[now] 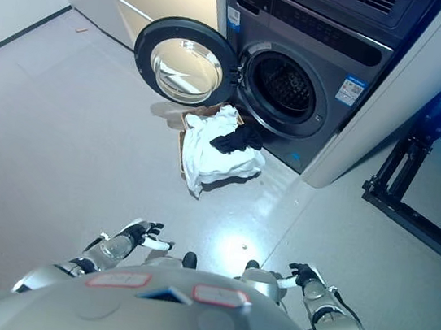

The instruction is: Put the clothes in the basket into the washing machine.

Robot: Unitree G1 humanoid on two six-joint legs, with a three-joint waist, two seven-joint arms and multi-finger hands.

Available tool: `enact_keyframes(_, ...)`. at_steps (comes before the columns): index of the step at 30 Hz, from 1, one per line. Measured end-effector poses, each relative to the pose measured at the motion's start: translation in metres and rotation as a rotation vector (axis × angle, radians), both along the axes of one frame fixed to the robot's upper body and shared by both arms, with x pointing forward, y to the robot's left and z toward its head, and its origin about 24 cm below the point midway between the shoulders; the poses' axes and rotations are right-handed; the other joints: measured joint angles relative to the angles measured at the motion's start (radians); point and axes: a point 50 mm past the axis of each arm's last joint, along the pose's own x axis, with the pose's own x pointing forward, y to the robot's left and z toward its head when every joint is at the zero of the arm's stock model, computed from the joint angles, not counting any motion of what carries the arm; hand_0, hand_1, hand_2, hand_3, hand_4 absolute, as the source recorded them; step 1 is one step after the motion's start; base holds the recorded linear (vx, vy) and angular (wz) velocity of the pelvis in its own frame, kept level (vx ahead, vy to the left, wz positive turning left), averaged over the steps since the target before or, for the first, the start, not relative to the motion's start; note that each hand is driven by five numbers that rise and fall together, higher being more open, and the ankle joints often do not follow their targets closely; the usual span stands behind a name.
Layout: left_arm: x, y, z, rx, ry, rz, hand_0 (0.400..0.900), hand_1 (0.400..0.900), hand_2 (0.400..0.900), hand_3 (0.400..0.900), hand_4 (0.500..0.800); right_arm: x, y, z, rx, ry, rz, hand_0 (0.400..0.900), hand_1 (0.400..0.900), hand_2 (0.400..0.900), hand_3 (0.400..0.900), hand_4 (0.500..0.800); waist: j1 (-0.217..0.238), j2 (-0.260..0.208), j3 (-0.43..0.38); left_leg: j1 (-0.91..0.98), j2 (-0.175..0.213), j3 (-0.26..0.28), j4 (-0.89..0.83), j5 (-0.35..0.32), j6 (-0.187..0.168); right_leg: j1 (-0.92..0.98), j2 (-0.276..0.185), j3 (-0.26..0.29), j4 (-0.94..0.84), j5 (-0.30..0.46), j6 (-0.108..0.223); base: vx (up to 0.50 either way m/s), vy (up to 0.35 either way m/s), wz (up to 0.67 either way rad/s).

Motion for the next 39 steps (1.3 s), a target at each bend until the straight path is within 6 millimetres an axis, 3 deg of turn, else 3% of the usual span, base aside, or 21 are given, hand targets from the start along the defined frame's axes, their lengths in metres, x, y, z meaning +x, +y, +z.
enact_keyframes(18,-0.003,0.002,-0.001,0.007,0.013,0.006,0.9,0.9,0.9,0.9,0.8,0.001,0.0,0.0,-0.002,0.001,0.012,0.9,0.9,0.9,0.9,0.8,0.002,-0.006,-0.003,-0.02,-0.001,-0.001,0.0,0.001,0.0,-0.02,-0.001,0.0,0.004,0.0,0.0,0.01,0.024,-0.01)
enact_keyframes(23,0.001,0.005,0.001,0.017,0.004,0.007,0.9,0.9,0.9,0.9,0.8,0.008,-0.001,0.001,-0.004,-0.011,0.025,0.9,0.9,0.9,0.9,0.8,0.007,-0.014,0.014,-0.032,-0.021,0.002,0.001,0.001,0.008,-0.036,-0.013,-0.002,0.012,-0.001,0.002,0.01,0.144,0.01)
enact_keyframes(26,0.009,0.006,0.002,0.021,-0.013,0.002,0.9,0.9,0.9,0.9,0.8,0.018,-0.004,0.003,-0.014,-0.033,0.032,0.9,0.9,0.9,0.9,0.8,0.004,-0.008,0.043,-0.03,-0.032,-0.006,0.0,-0.004,0.021,-0.084,-0.031,-0.001,0.141,-0.045,0.022,0.06,0.188,0.28)
enact_keyframes(28,0.023,0.003,0.005,0.02,-0.039,-0.007,0.9,0.9,0.9,0.9,0.8,0.033,-0.008,0.007,-0.026,-0.071,0.042,0.9,0.9,0.9,0.9,0.8,-0.001,0.006,0.087,-0.028,-0.026,-0.042,0.011,-0.002,0.035,-0.186,-0.04,0.009,0.373,-0.076,0.025,0.04,0.179,0.23)
enact_keyframes(30,0.035,0.007,0.009,0.032,-0.066,-0.015,0.9,0.9,0.9,0.9,0.8,0.043,-0.007,0.009,-0.021,-0.097,0.053,0.9,0.9,0.9,0.9,0.8,-0.004,-0.01,0.13,-0.031,-0.048,-0.063,0.05,-0.01,0.053,-0.28,-0.064,0.057,0.598,-0.077,0.027,0.08,0.129,0.27)
enact_keyframes(32,0.038,0.009,0.01,0.036,-0.072,-0.016,0.9,0.9,0.9,0.9,0.8,0.046,-0.004,0.009,-0.015,-0.104,0.057,0.9,0.9,0.9,0.9,0.8,-0.014,-0.003,0.143,-0.035,-0.055,-0.1,0.068,-0.013,0.073,-0.333,-0.055,0.11,0.699,-0.046,0.034,0.23,0.037,0.49)
enact_keyframes(35,0.037,0.021,0.012,0.069,-0.066,-0.012,0.9,0.9,0.9,0.9,0.8,0.052,0.004,0.008,0.008,-0.124,0.07,0.9,0.9,0.9,0.9,0.8,-0.032,-0.018,0.15,-0.037,-0.053,-0.155,0.066,-0.009,0.089,-0.343,0.015,0.133,0.592,-0.068,0.038,0.31,-0.061,0.48)
enact_keyframes(37,0.036,0.024,0.012,0.081,-0.061,-0.008,0.9,0.9,0.9,0.9,0.8,0.054,0.007,0.008,0.019,-0.133,0.073,0.9,0.9,0.9,0.9,0.8,-0.05,-0.027,0.151,-0.04,-0.056,-0.174,0.067,-0.019,0.096,-0.348,0.03,0.107,0.428,-0.065,0.034,0.41,-0.096,0.53)
enact_keyframes(39,0.034,0.024,0.012,0.085,-0.057,-0.007,0.9,0.9,0.9,0.9,0.8,0.052,0.009,0.007,0.025,-0.126,0.072,0.9,0.9,0.9,0.9,0.8,-0.077,-0.032,0.147,-0.045,-0.056,-0.209,0.073,-0.036,0.077,-0.345,0.039,0.118,0.255,-0.06,0.037,0.37,-0.09,0.58)
